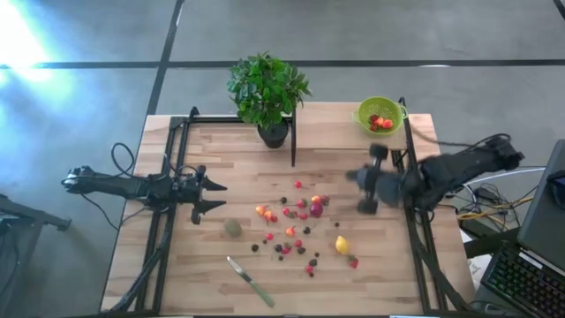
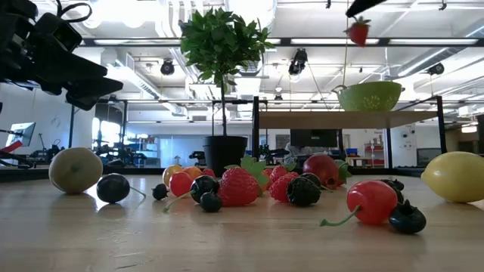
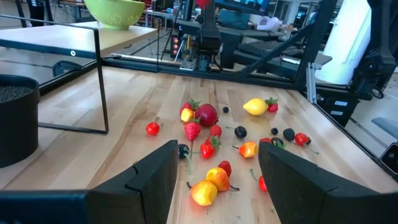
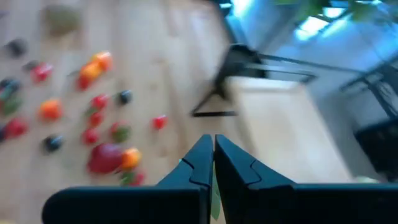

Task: Pick & Place Fruit
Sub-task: Put the strawberry into the green strainer bowl on the shelf

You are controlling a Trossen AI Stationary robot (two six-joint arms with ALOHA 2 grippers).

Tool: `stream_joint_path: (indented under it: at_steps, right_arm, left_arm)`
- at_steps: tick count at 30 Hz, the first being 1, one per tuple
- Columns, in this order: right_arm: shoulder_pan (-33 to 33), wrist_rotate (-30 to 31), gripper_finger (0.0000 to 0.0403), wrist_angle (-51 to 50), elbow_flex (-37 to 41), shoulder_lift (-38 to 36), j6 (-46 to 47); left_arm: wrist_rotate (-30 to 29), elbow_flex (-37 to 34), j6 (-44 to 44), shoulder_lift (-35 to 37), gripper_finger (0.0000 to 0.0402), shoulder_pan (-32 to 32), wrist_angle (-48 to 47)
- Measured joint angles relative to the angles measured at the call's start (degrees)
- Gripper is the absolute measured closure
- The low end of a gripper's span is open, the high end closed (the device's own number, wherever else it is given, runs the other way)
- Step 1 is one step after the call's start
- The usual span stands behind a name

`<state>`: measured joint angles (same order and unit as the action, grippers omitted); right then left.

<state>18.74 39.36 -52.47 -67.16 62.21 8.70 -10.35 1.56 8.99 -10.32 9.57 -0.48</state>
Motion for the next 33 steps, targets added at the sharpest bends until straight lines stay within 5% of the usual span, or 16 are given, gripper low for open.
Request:
stream_joint_path:
  at_steps: [12, 17, 33]
  right_arm:
    - [-26.5, -0.7, 0.0394, -0.1, -3.2, -3.8, -8.8]
    - [-35.7, -5.7, 0.0394, 0.3, -3.4, -2.8, -11.7]
    - [-53.9, -17.5, 0.0394, 0.9, -3.3, 1.9, -11.8]
  left_arm:
    - [0.0, 0.0, 0.0, 0.0, 0.0172, 0.0, 0.0]
    - [0.0, 0.0, 0.0, 0.0, 0.0172, 0.0, 0.0]
    - [0.0, 0.0, 0.0, 0.0, 0.0172, 0.0, 0.0]
